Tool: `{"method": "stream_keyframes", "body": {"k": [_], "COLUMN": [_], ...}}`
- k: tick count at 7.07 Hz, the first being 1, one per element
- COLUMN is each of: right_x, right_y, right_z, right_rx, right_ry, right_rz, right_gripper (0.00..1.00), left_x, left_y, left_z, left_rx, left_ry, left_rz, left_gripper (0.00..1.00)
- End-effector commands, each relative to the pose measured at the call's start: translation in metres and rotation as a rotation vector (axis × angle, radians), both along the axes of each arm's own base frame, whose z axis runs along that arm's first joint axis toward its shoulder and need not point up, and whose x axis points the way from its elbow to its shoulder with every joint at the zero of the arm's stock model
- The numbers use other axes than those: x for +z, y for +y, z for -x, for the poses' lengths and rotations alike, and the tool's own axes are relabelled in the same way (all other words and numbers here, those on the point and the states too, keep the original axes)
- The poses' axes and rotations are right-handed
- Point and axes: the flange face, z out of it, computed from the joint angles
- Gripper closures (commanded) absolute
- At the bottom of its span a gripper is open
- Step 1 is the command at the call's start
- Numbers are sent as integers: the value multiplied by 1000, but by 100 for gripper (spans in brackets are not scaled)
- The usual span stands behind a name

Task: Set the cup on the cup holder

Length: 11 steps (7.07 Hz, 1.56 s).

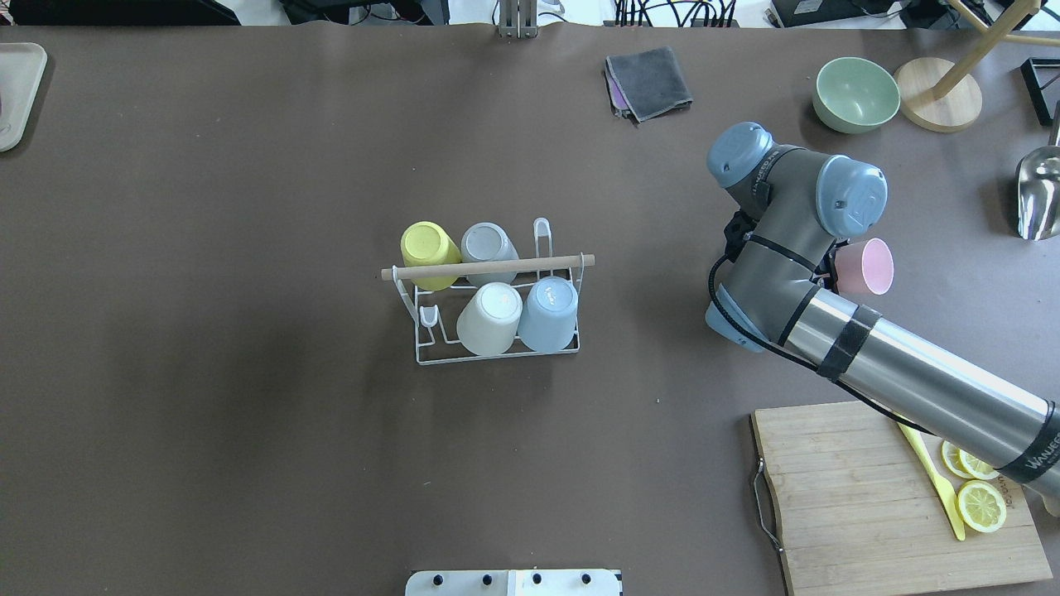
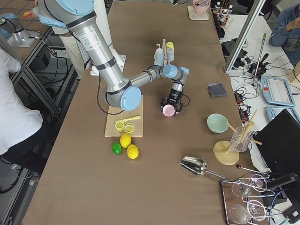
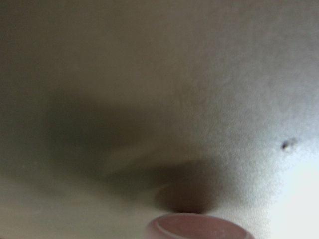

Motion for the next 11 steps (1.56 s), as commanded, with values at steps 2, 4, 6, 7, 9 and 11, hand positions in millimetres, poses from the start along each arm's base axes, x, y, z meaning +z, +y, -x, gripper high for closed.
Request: {"method": "stream_keyframes", "body": {"k": [2, 4, 6, 7, 9, 11], "right_x": [-2, -14, -55, -74, -77, -95], "right_y": [1, -21, -28, -35, -56, -73], "right_z": [2, -29, -58, -94, -144, -189], "right_rx": [0, 18, 54, 107, 174, 273], "right_ry": [2, -24, -47, -91, -186, -351], "right_rz": [-6, -11, -26, -52, -5, 59], "right_gripper": [64, 100, 100, 100, 100, 100], "left_x": [16, -6, -54, -93, -139, -171], "left_y": [27, 18, 0, -4, 11, 26], "left_z": [-36, -41, -55, -69, -119, -135], "left_rx": [-187, -232, -320, -370, -391, -479], "left_ry": [30, 72, 165, 216, 315, 387], "left_rz": [-186, -254, -386, -448, -626, -827], "left_gripper": [100, 100, 100, 100, 100, 100]}}
